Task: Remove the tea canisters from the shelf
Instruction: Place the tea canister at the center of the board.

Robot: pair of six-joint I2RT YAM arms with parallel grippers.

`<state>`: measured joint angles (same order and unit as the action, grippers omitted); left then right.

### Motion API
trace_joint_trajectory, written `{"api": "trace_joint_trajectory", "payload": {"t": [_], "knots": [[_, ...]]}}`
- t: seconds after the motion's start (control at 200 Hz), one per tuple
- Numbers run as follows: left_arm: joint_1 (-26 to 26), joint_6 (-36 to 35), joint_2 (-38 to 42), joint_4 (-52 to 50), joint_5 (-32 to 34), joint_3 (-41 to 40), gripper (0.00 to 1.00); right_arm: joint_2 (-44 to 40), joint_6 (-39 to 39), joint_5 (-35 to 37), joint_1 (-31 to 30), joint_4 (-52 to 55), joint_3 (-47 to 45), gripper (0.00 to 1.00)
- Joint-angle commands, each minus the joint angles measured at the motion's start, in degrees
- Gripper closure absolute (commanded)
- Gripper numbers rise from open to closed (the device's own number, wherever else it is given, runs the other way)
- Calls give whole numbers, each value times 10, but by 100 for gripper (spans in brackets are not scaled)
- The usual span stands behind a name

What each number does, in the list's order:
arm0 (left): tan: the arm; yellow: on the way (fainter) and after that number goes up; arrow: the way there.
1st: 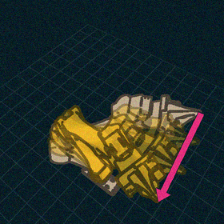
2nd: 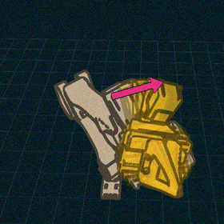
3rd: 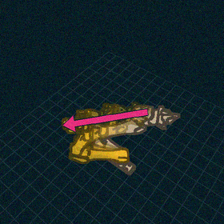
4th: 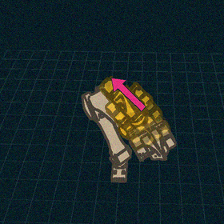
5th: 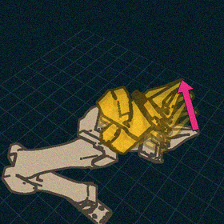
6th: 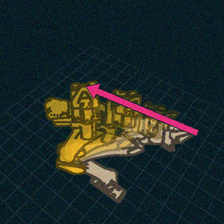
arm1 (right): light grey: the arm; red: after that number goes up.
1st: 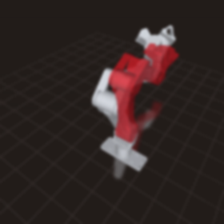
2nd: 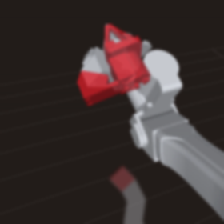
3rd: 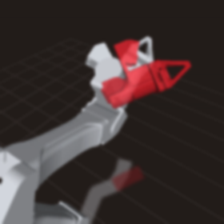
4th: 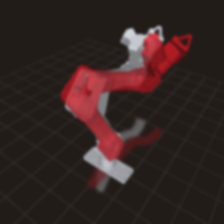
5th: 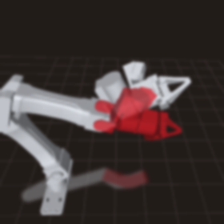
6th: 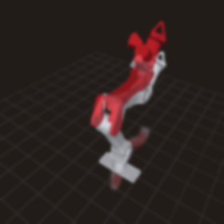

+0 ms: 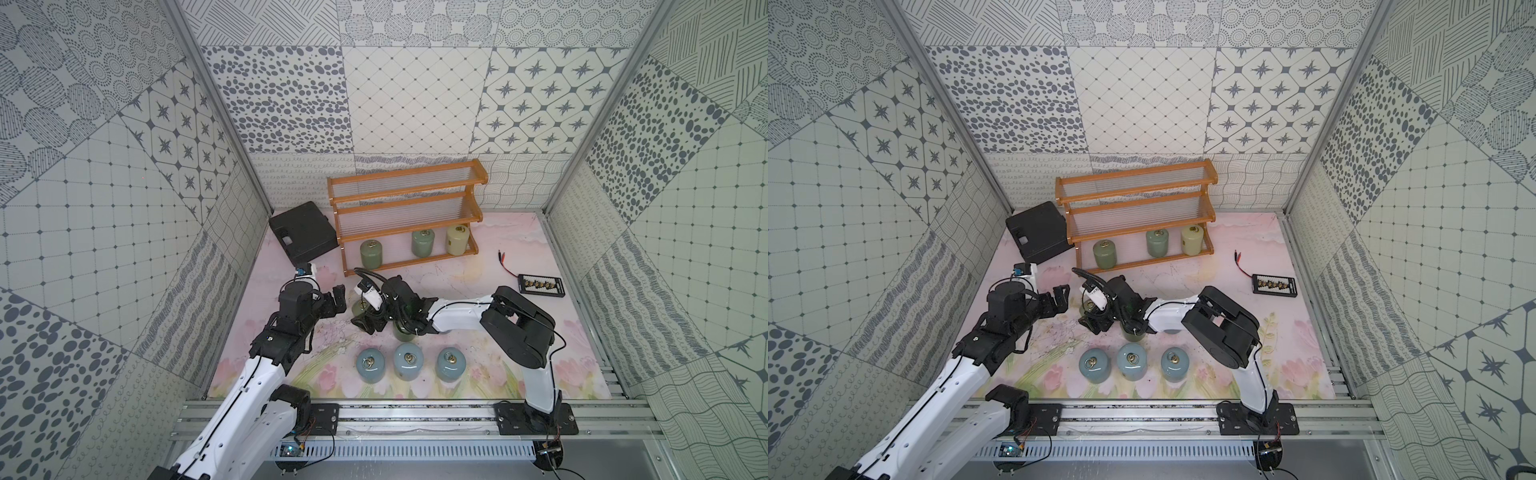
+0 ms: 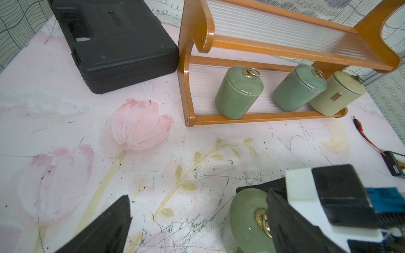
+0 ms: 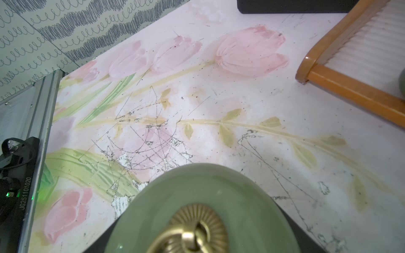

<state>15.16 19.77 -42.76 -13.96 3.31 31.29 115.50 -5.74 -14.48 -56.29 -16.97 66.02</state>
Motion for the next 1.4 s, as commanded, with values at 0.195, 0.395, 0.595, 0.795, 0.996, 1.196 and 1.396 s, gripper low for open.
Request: {"api": "trace_joint_trajectory", "payload": {"t": [0.195, 0.395, 0.595, 0.795, 0.996, 1.196, 1.396], "knots": [[-2, -9, 16, -2, -4, -11, 0, 6, 20, 2, -8, -50, 29, 25], [-3, -9, 20, -3, -5, -15, 0, 8, 29, 5, -8, -45, 20, 25], [-3, -9, 22, -4, -8, -17, 0, 9, 35, 8, -8, -40, 14, 25], [-2, -9, 27, -6, -7, -20, 0, 11, 40, 11, -8, -38, 8, 25], [-3, -10, 28, -6, -7, -21, 0, 12, 42, 12, -8, -37, 2, 24], [-3, -10, 29, -6, -9, -22, 0, 10, 41, 14, -8, -37, -4, 21], [-3, -10, 30, -8, -11, -23, 0, 7, 42, 14, -8, -37, -7, 19]]}}
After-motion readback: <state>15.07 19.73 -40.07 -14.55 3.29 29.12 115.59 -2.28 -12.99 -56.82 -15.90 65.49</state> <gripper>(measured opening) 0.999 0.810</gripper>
